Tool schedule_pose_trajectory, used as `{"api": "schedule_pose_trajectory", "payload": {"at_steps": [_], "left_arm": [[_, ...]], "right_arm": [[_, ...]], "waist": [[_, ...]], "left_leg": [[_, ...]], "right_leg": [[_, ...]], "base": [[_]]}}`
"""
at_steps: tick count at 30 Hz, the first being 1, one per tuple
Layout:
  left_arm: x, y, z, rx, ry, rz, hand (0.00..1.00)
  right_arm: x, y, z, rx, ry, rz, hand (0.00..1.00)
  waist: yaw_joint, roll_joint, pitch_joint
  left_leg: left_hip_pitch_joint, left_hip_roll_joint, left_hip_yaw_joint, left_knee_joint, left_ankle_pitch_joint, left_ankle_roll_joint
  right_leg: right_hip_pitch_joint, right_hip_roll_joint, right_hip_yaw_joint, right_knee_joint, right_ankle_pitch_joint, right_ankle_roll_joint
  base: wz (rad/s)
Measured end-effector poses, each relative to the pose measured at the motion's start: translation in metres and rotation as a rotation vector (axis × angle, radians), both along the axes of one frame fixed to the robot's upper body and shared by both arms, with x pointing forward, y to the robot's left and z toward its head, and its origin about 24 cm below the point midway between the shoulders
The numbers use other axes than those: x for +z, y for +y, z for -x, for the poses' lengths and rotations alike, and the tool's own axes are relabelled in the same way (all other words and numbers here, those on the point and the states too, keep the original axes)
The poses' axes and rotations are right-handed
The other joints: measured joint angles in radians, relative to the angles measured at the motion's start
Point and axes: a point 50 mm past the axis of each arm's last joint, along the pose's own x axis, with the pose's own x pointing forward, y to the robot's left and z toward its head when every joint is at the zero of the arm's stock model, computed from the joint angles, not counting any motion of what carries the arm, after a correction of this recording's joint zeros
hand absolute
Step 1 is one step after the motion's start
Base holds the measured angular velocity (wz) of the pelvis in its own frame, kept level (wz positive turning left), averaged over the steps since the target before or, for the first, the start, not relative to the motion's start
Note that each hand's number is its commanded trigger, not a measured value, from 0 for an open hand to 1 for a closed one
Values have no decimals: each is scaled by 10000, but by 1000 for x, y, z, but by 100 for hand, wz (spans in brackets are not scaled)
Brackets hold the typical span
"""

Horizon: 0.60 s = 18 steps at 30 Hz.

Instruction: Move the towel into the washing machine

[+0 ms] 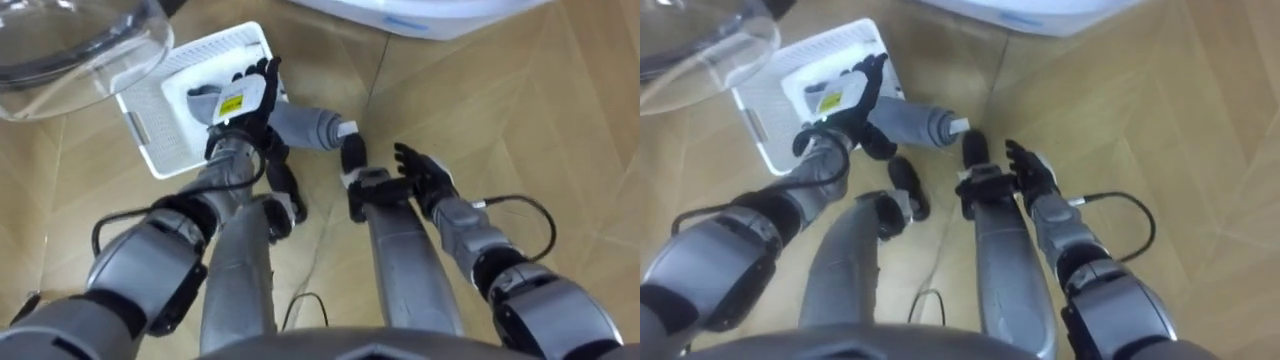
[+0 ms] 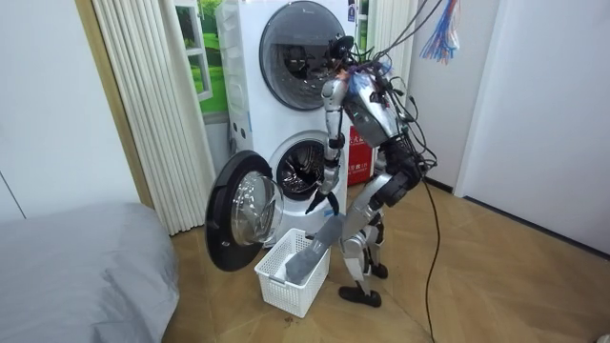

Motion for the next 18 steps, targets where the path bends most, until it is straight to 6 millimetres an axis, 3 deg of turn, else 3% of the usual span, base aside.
{"api": "schedule_pose_trajectory", "payload": {"at_steps": [4, 12, 18], "left_arm": [[1, -2, -1, -601, -234, -705, 0], [-2, 3, 3, -1002, -110, -1350, 0], [-7, 7, 6, -1280, 223, -1742, 0]], "right_arm": [[4, 3, -4, -241, -275, -462, 0], [17, 17, -16, -337, -979, -1808, 0], [19, 24, -16, -331, -1142, -2309, 0]], "waist": [[-78, -12, 5], [-767, -175, 18], [-883, -451, -15]], "left_leg": [[-548, 108, -54, 1040, -432, -8], [-1819, 138, -272, 3019, -1185, 1], [-2299, 276, -507, 3846, -1449, -44]], "right_leg": [[-577, 14, 1, 1036, -427, -45], [-1910, -75, 47, 3166, -1271, -82], [-2281, -44, -135, 3801, -1460, -185]], "base": [[1], [7], [-1]]}}
